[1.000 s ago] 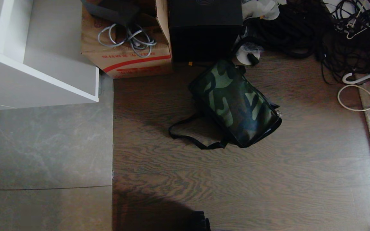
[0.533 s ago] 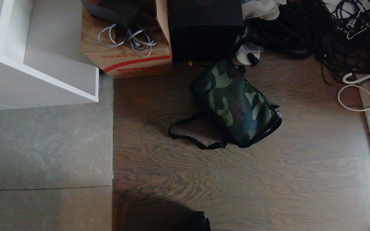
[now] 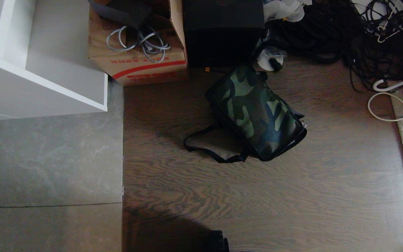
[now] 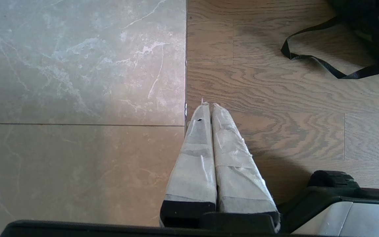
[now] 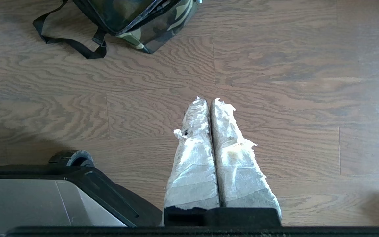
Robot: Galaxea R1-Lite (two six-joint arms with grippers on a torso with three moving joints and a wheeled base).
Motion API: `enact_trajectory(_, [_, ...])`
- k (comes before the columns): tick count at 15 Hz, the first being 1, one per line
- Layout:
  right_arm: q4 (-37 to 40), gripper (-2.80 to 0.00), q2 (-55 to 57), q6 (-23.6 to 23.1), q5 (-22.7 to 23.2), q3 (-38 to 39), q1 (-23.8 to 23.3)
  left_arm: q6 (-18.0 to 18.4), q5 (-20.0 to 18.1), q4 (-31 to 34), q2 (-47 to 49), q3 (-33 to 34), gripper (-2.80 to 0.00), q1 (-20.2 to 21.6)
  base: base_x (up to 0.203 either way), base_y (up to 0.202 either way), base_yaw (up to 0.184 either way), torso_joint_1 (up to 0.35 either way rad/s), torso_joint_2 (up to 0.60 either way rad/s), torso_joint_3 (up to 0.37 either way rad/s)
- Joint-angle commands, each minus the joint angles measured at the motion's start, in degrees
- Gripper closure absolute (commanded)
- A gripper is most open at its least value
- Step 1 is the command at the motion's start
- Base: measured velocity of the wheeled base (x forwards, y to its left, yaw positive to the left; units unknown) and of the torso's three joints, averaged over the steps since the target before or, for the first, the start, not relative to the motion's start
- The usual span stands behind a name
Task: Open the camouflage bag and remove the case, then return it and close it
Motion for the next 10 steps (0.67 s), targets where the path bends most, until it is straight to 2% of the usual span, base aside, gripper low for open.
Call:
enact_trajectory(1, [-0.02,0.0,0.25,-0.02,0.05,0.0,0.05,-0.02,0.0,-0.04,-0.02,0.0,0.0,0.0,0.0,0.0,0.0,0.0,0.0,0.0])
enact_trajectory(10, [-0.02,0.0,0.25,-0.02,0.05,0.0,-0.01,-0.02,0.0,-0.04,-0.02,0.0,0.0,0.0,0.0,0.0,0.0,0.0,0.0,0.0])
